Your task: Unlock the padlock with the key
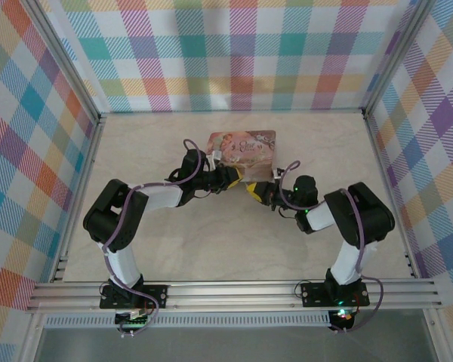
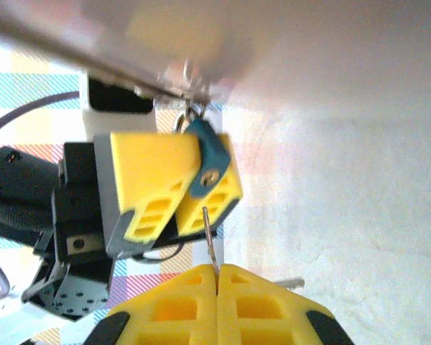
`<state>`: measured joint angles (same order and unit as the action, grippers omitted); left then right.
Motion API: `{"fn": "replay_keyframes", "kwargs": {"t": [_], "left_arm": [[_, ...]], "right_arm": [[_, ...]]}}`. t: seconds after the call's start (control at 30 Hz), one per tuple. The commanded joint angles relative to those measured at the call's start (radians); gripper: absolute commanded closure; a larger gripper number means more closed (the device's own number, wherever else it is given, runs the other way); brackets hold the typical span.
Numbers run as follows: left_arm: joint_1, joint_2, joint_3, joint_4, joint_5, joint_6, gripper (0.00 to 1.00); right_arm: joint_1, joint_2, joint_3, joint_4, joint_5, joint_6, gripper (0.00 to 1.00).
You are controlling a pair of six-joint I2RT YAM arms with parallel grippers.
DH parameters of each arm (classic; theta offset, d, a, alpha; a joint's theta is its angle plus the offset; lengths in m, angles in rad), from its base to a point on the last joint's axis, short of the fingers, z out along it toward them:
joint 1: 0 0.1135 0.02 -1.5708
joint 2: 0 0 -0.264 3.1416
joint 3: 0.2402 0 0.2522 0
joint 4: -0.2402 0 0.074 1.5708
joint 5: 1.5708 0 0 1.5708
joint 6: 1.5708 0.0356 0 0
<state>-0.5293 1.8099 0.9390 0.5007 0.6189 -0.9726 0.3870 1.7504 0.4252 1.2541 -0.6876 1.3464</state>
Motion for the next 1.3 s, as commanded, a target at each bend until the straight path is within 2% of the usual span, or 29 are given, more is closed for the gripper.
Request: {"fn": "replay_keyframes", "kwargs": {"t": [0.0, 0.2, 0.47, 0.8, 1.0, 1.27], "left_arm": [[-0.017, -0.005, 0.015, 0.072, 0.05, -0.012, 0.83], [-0.016, 0.018, 0.035, 0.077, 0.087, -0.042, 0.83], [-0.017, 0.017, 0.022, 0.072, 0.138, -0.065, 0.88], [-0.009, 0.015, 0.033, 0.039, 0.186, -0.05, 0.89], [-0.009, 0.021, 0.038, 0.045, 0.199, -0.055, 0.91], [-0.009, 0.022, 0.034, 0.05, 0.206, -0.057, 0.91]], "right_arm": [[0.014, -0.057, -0.058, 0.007, 0.003, -0.02, 1.0], [0.081, -0.084, -0.051, -0.061, 0.035, -0.039, 1.0], [0.082, 0.035, 0.022, 0.062, 0.055, 0.026, 1.0], [0.009, 0.049, 0.002, 0.092, 0.065, 0.035, 1.0], [-0.001, 0.062, 0.019, 0.074, 0.063, 0.024, 1.0], [-0.007, 0.095, 0.047, 0.139, 0.03, 0.048, 1.0]]}}
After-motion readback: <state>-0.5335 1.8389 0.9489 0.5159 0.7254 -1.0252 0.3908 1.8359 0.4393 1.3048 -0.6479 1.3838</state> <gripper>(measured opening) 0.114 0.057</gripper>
